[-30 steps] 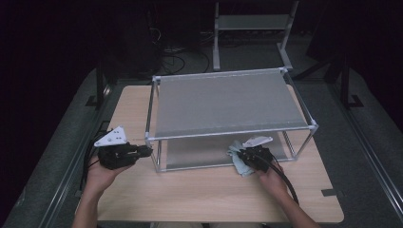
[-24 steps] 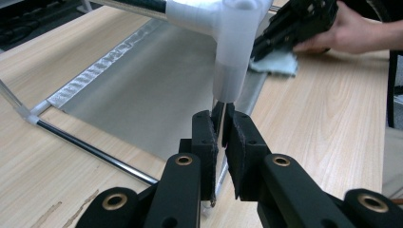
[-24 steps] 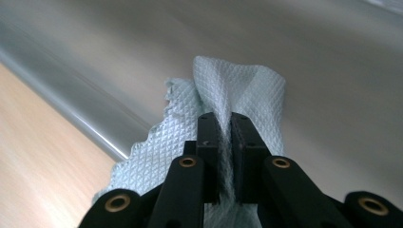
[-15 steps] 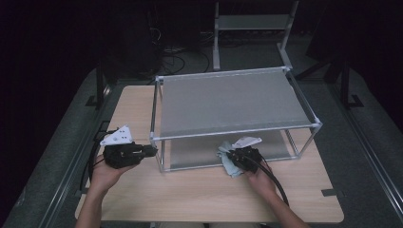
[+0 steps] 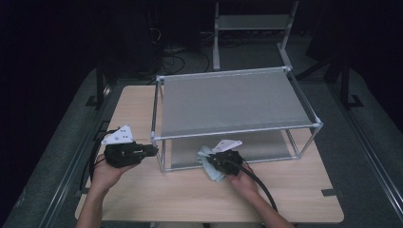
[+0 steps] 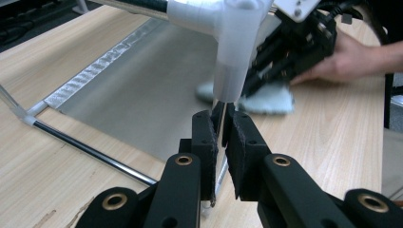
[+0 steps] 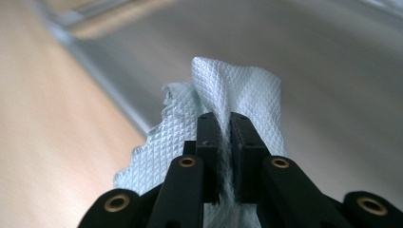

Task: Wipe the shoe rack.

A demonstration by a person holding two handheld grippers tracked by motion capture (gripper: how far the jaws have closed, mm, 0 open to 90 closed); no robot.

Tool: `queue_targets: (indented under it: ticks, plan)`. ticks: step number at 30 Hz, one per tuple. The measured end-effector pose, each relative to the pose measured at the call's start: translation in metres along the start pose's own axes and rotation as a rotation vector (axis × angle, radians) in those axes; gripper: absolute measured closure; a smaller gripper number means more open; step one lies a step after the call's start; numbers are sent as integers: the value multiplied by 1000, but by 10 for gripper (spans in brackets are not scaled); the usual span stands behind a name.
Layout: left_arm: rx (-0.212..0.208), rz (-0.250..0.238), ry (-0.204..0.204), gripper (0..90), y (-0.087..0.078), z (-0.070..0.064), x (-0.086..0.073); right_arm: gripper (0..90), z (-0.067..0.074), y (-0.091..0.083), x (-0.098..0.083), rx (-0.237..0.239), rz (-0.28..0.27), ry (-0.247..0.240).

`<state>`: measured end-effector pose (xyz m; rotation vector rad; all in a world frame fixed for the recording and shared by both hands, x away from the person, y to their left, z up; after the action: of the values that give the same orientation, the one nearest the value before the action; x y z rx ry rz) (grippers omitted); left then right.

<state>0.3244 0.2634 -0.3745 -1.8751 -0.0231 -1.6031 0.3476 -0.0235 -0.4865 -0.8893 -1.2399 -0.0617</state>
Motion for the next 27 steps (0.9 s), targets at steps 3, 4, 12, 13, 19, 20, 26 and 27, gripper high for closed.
queue_targets:
  ticks: [3,4,12,13,19,20,26,27]
  plan:
    - [0,0,1,816,-1,0,0,829,7,-1,3,24,11,-46]
    - [-1,0,2,816,0,0,0,829,5,-4,2,23,17,-38]
    - [0,5,1,816,0,0,1,827,30,10,12,63,33,-147]
    - [0,5,1,817,0,0,1,827,27,9,11,63,37,-144]
    - [-3,6,3,816,1,0,1,828,17,5,10,34,34,-101]
    - [-3,5,3,816,1,0,1,828,21,10,12,48,30,-111]
    - [-4,3,-1,816,-1,0,0,827,41,20,19,83,56,-172]
    - [-4,2,-1,816,-1,0,0,827,36,17,17,70,53,-191]
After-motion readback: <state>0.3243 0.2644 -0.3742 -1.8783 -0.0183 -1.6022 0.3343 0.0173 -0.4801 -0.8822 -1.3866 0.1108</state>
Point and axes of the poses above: each handheld gripper's, and its own axes: y roughly forward along the jaws, x roughly out of its top, z roughly to its left, the point moved 3 cm from there along y, roughly forward along the jaws, and after that the axes turned 6 degrees about -z, right-handed, at the moved point
